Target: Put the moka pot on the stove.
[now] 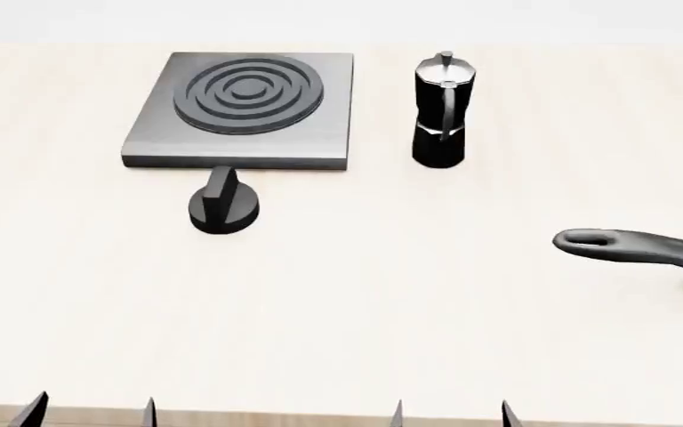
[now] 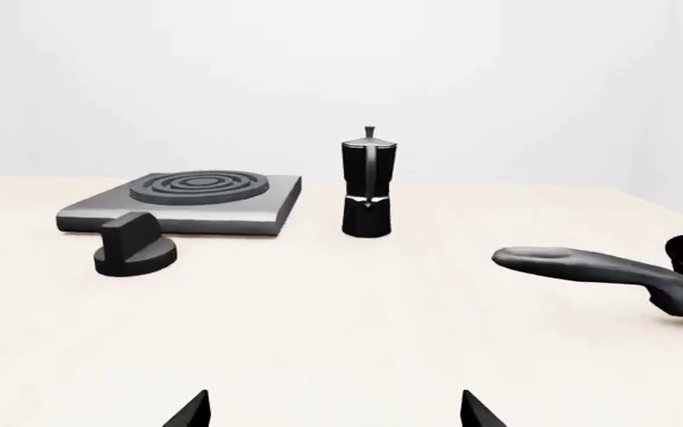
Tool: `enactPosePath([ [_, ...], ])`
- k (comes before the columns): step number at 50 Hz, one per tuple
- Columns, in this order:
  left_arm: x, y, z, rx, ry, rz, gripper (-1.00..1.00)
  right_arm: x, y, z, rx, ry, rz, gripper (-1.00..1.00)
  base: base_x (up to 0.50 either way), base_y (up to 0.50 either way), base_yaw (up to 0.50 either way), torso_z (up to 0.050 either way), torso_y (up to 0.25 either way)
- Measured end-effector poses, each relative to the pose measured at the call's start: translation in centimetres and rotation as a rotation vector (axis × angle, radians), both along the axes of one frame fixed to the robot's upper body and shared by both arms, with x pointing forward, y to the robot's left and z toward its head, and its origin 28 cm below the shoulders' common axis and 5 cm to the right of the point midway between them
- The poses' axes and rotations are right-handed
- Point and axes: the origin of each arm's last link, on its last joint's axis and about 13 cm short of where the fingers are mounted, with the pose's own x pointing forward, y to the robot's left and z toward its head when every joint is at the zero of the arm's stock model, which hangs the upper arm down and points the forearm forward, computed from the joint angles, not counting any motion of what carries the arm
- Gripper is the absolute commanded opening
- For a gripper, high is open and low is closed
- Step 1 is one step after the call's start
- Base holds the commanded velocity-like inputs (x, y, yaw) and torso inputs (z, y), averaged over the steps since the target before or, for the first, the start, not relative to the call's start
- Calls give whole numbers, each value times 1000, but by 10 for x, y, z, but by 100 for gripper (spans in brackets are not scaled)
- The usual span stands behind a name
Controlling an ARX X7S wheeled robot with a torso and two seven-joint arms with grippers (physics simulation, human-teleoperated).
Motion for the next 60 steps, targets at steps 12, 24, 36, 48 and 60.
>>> enactPosePath([
  [12, 0, 0, 0, -5, -22, -4, 100, -1, 1, 3, 2, -11, 4, 100, 0, 0, 0, 0, 0],
  [24, 1, 0, 0, -8, -36, -6, 100, -3, -1, 6, -2, -28, -14, 100, 0, 0, 0, 0, 0],
  [36, 1, 0, 0, -11, -57, -7, 100, -6, -1, 14, -2, -57, -7, 100, 123, 0, 0, 0, 0],
  [48, 1, 0, 0, -14, -73, -11, 100, -7, 0, 19, 0, -73, -3, 100, 228, 0, 0, 0, 0],
  [60, 2, 0, 0, -16, -82, -15, 100, -9, -1, 20, 0, -77, -3, 100, 240, 0, 0, 0, 0],
])
